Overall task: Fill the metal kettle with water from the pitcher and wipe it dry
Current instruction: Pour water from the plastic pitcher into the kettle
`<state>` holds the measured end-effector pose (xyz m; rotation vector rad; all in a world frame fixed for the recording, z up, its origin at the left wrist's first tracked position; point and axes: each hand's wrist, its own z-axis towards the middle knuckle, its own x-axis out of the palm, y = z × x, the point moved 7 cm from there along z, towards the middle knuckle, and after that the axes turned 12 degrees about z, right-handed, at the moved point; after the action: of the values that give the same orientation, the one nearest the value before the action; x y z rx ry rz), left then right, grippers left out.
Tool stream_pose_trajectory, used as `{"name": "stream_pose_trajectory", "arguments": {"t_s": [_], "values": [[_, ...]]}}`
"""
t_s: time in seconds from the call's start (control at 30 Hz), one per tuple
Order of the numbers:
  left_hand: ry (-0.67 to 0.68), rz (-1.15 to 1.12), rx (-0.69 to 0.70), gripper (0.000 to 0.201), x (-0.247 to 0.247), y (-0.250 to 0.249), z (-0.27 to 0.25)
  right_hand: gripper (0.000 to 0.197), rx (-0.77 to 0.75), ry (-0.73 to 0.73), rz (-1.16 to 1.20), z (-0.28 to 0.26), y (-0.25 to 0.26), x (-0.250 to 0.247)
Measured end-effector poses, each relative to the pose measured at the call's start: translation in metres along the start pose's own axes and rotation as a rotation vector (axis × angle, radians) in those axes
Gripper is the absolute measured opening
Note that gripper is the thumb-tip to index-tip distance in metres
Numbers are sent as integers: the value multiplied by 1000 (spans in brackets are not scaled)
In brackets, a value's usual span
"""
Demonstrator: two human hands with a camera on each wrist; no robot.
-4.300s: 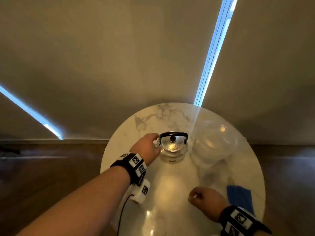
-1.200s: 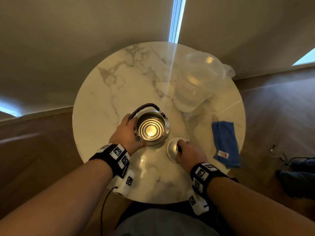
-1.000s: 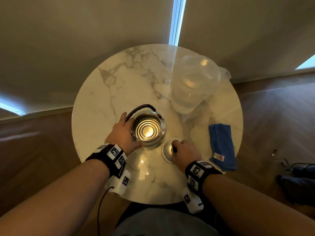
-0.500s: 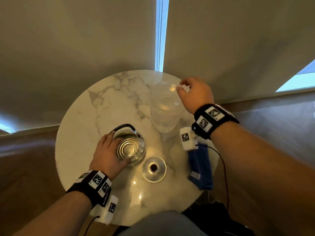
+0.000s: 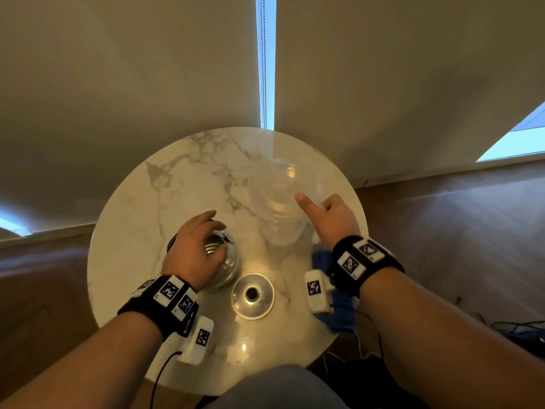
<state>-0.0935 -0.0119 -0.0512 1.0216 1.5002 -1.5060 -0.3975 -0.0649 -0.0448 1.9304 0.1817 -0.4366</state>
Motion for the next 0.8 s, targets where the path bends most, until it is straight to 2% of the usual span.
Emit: {"name": "stream_pose_trajectory", "arguments": {"t_s": [0.2,0.33,0.47,0.53,0.6,0.67,0.7,0.77,0.8], "values": [[11,-181,-51,29,6,-17,2,84,143,83,232,-7,-27,11],[54,-307,-133,53,9,-21,-1,95,180,113,420,-7,-38,23],[106,-352,-108,72,3,-31,-4,66,125,148,513,-14,-30,26],[79,-472,-121,71,-3,-36,-3,58,80,193,550,-21,-20,20],[58,-600,-159,76,-8,-40,-4,58,6,235,584,-29,-8,12],[84,-780,-181,86,-5,-45,-8,49,-65,288,601,-41,5,6],[99,-875,-180,83,-3,-49,-12,45,-87,327,607,-48,11,5],[108,-995,-171,73,-4,-57,-22,53,-113,396,626,-61,20,7],[103,-1036,-172,78,-4,-59,-27,62,-127,404,625,-67,22,8]]}}
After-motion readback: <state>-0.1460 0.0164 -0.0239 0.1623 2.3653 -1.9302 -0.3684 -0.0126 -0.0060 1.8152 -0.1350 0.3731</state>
